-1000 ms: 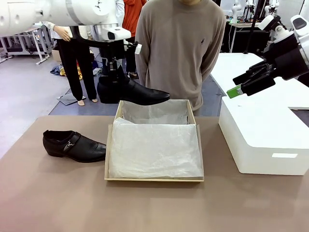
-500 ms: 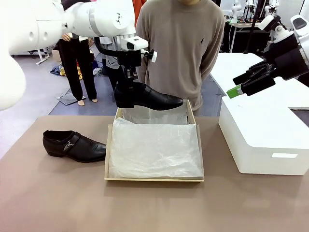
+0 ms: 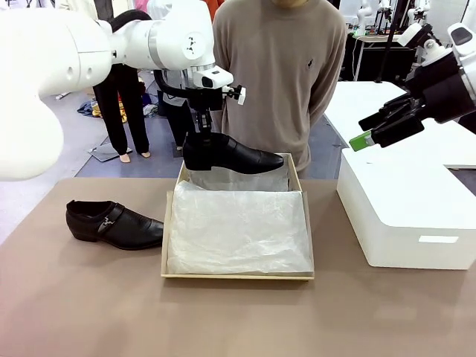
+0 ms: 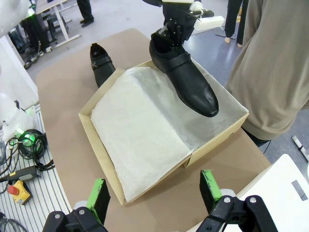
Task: Pack the shoes into the box.
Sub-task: Place one shoe of the Shoes into the Shoes Box.
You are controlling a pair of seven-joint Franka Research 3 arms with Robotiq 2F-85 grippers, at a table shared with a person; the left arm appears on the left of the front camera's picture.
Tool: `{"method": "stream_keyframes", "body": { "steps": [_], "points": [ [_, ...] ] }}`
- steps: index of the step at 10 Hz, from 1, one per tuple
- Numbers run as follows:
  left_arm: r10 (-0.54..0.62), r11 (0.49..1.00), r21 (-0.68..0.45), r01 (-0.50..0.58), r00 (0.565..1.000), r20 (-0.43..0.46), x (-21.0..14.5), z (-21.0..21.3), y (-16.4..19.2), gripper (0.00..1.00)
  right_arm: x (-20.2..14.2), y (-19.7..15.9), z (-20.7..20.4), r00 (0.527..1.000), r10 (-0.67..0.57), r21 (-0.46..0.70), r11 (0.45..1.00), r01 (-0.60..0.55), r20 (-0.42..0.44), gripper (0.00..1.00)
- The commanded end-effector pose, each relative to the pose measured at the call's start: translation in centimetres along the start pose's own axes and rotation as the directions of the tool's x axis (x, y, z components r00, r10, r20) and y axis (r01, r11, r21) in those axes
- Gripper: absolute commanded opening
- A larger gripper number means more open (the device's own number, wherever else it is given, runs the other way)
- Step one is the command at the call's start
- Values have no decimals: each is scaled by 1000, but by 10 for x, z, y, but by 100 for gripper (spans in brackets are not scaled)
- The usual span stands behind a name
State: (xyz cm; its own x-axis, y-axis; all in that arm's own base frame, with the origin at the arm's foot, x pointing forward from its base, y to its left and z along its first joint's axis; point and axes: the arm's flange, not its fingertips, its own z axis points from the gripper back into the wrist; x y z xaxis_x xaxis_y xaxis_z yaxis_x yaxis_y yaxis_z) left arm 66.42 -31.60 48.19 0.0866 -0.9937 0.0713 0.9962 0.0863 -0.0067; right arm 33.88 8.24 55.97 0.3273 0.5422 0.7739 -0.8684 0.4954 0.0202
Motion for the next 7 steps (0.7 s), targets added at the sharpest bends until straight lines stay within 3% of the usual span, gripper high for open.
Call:
{"method": "stream_keyframes", "body": {
  "steps": [1, 7],
  "points": [
    [1, 1000, 20, 0, 1000, -12, 6, 3, 16, 0, 1, -4, -2, 999, 23, 14, 1000, -23, 25, 100],
    [13, 1000, -25, -14, 999, -46, 12, -33, 17, 0, 1, -4, -2, 999, 23, 14, 1000, -23, 25, 100]
  ]
}}
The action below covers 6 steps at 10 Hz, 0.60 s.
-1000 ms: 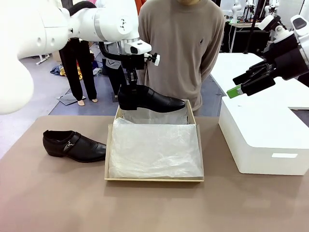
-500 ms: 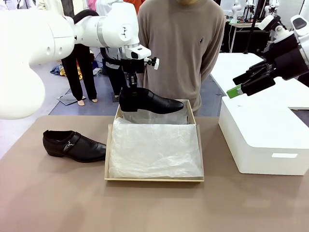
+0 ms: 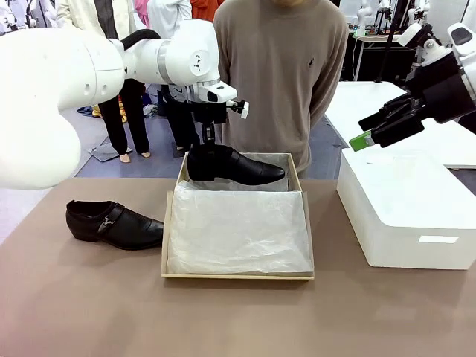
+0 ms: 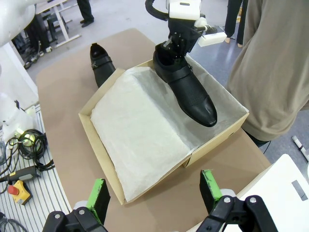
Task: Pack the shoes into the box.
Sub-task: Place one shoe of the Shoes into the Shoes Box.
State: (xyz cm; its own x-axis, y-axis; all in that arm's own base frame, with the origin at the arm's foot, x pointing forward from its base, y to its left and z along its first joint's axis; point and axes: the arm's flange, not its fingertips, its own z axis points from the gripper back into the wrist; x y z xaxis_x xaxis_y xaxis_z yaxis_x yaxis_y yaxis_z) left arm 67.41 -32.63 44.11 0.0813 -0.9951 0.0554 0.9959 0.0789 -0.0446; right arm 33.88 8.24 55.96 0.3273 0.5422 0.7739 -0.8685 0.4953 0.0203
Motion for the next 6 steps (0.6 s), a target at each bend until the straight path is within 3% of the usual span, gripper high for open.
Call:
{"method": "stream_keyframes", "body": {
  "steps": [1, 6],
  "points": [
    [24, 1000, 0, -24, 999, -29, 3, 2, 8, 0, 1, -4, -2, 999, 23, 14, 1000, -23, 25, 100],
    [57, 998, -29, -58, 998, -28, 6, -18, 14, 0, 1, -4, -2, 999, 23, 14, 1000, -23, 25, 100]
  ]
}}
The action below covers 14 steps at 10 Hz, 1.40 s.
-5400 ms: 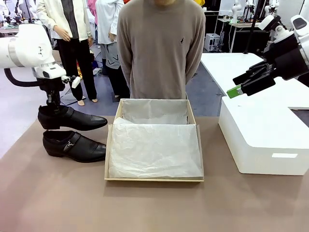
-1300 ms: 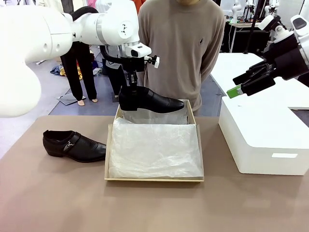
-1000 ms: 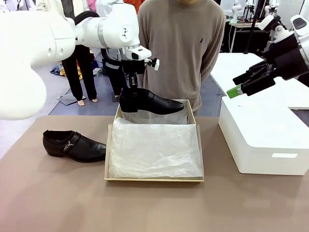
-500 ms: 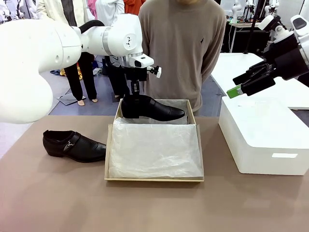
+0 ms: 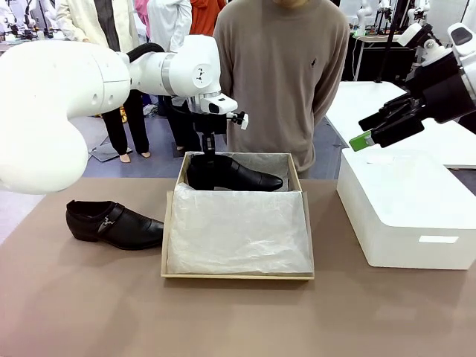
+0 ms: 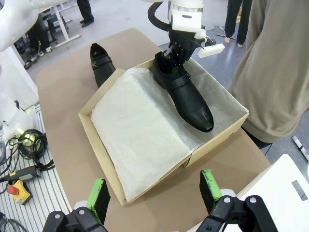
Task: Pack the shoes into the box.
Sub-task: Place one shoe of the Shoes into the Shoes Box.
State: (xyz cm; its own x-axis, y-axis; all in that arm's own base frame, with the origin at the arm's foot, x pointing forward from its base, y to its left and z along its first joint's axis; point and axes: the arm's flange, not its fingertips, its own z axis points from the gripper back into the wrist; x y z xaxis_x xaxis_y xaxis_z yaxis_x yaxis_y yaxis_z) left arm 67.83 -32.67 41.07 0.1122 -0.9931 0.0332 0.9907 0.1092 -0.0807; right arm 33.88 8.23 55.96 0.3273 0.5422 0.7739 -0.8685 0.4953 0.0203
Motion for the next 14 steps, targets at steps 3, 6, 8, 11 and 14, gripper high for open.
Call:
{"method": "stream_keyframes", "body": {
  "steps": [3, 6, 8, 11, 14],
  "points": [
    [15, 1000, 8, -15, 1000, -14, 6, 13, 7, 0, 1, -4, -2, 999, 23, 14, 1000, -23, 25, 100],
    [9, 1000, -13, -9, 1000, -14, 4, 15, 5, 58, 1, -4, -2, 999, 23, 14, 1000, -23, 25, 100],
    [8, 1000, -26, -9, 1000, -13, 2, 18, 2, 97, 1, -4, -2, 999, 23, 14, 1000, -23, 25, 100],
    [20, 999, -37, -20, 1000, 5, -10, 50, -12, 100, 1, -4, -2, 999, 23, 14, 1000, -23, 25, 100],
    [10, 1000, -17, -10, 1000, 0, -11, 48, -12, 100, 1, -4, -2, 999, 23, 14, 1000, -23, 25, 100]
  ]
}}
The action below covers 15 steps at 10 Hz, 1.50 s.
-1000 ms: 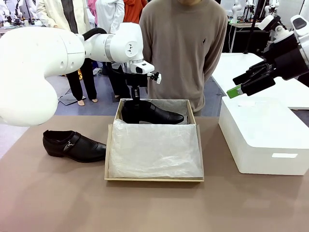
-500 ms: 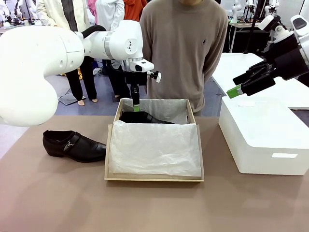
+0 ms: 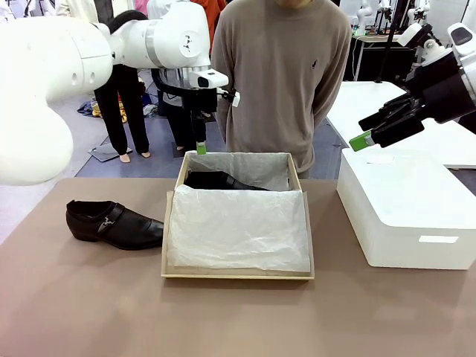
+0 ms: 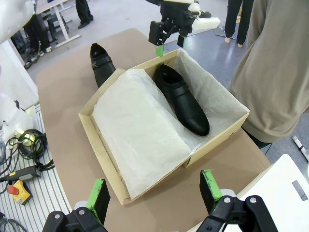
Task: Pack the shoes into the box.
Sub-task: Place one shoe of the Shoes into the Shoes Box, then place the other shoe of the Shoes into the Shoes Box.
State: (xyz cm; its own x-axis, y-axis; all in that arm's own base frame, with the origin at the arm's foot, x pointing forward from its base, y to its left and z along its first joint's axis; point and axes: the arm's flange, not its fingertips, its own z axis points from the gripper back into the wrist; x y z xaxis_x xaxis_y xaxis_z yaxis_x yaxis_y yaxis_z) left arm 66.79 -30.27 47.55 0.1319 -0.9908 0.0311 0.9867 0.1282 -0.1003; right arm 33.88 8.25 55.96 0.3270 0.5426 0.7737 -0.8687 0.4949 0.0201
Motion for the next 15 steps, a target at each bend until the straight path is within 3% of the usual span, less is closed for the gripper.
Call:
{"method": "stream_keyframes", "body": {
  "steps": [1, 10, 11, 15],
  "points": [
    [-10, 1000, 2, 10, 1000, 0, 12, -16, 1, 100, 1, -4, -2, 999, 22, 14, 1000, -23, 25, 100],
    [-14, 1000, -6, 14, 1000, 0, 14, -22, 2, 100, 1, -4, -2, 999, 22, 14, 1000, -23, 25, 100],
    [-43, 999, 22, 43, 999, 29, -5, -17, -14, 100, 1, -4, -2, 999, 22, 14, 1000, -23, 25, 100],
    [-92, 993, 77, 91, 996, 9, -76, -2, -66, 100, 1, -4, -2, 999, 22, 14, 1000, -23, 25, 100]
  ]
}}
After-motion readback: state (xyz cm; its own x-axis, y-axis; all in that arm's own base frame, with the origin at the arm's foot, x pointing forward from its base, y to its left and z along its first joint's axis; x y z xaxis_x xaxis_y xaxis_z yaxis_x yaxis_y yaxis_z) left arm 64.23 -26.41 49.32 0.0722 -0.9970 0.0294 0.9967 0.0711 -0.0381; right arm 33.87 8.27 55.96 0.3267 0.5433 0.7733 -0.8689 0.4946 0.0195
